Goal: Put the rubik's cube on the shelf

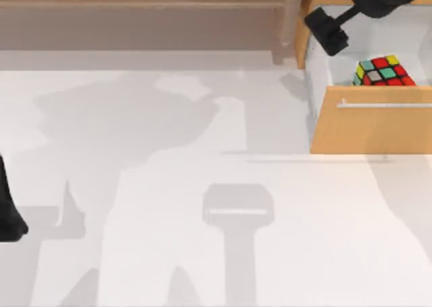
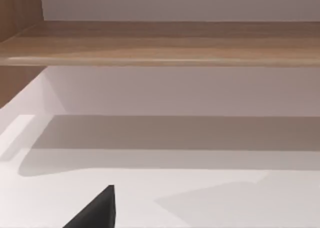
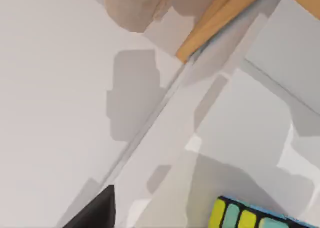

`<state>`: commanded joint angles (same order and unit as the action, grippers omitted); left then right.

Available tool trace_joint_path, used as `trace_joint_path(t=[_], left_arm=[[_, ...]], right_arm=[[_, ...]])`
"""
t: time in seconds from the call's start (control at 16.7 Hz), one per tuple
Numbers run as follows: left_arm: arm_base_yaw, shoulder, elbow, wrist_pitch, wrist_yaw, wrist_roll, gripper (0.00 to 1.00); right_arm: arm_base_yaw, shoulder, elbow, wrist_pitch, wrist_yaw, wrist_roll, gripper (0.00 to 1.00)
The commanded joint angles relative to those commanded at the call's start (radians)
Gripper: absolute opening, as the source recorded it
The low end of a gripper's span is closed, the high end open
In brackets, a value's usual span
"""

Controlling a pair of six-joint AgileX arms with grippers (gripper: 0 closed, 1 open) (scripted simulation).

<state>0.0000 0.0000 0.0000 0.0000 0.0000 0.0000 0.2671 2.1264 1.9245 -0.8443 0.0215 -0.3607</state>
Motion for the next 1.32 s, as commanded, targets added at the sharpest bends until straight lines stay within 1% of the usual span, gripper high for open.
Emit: trace_joint_path(t=[0.18, 0.3, 0.42, 0.54, 0.66, 1.02, 1.14, 1.32], left_arm=[[0.0, 0.0, 0.0, 0.0, 0.0, 0.0, 1.0], [0.0, 0.0, 0.0, 0.0, 0.0, 0.0, 1.0], [0.0, 0.0, 0.0, 0.0, 0.0, 0.0, 1.0], [0.0, 0.0, 0.0, 0.0, 0.0, 0.0, 1.0], [0.0, 0.0, 0.0, 0.0, 0.0, 0.0, 1.0], [0.0, 0.0, 0.0, 0.0, 0.0, 0.0, 1.0], [0.0, 0.0, 0.0, 0.0, 0.0, 0.0, 1.0], [0.0, 0.0, 0.0, 0.0, 0.0, 0.0, 1.0]], right_arm=[[-0.062, 0.113, 0.226, -0.269, -0.014, 0.101, 1.0], [-0.096, 0.187, 0.347, -0.413, -0.021, 0.154, 1.0], [-0.122, 0.252, 0.44, -0.525, -0.025, 0.193, 1.0], [-0.138, 0.299, 0.5, -0.597, -0.028, 0.218, 1.0], [-0.146, 0.323, 0.528, -0.631, -0.029, 0.23, 1.0], [-0.141, 0.321, 0.524, -0.627, -0.028, 0.229, 1.0], [-0.136, 0.313, 0.489, -0.599, -0.027, 0.239, 1.0], [-0.121, 0.278, 0.375, -0.524, -0.026, 0.255, 1.0]])
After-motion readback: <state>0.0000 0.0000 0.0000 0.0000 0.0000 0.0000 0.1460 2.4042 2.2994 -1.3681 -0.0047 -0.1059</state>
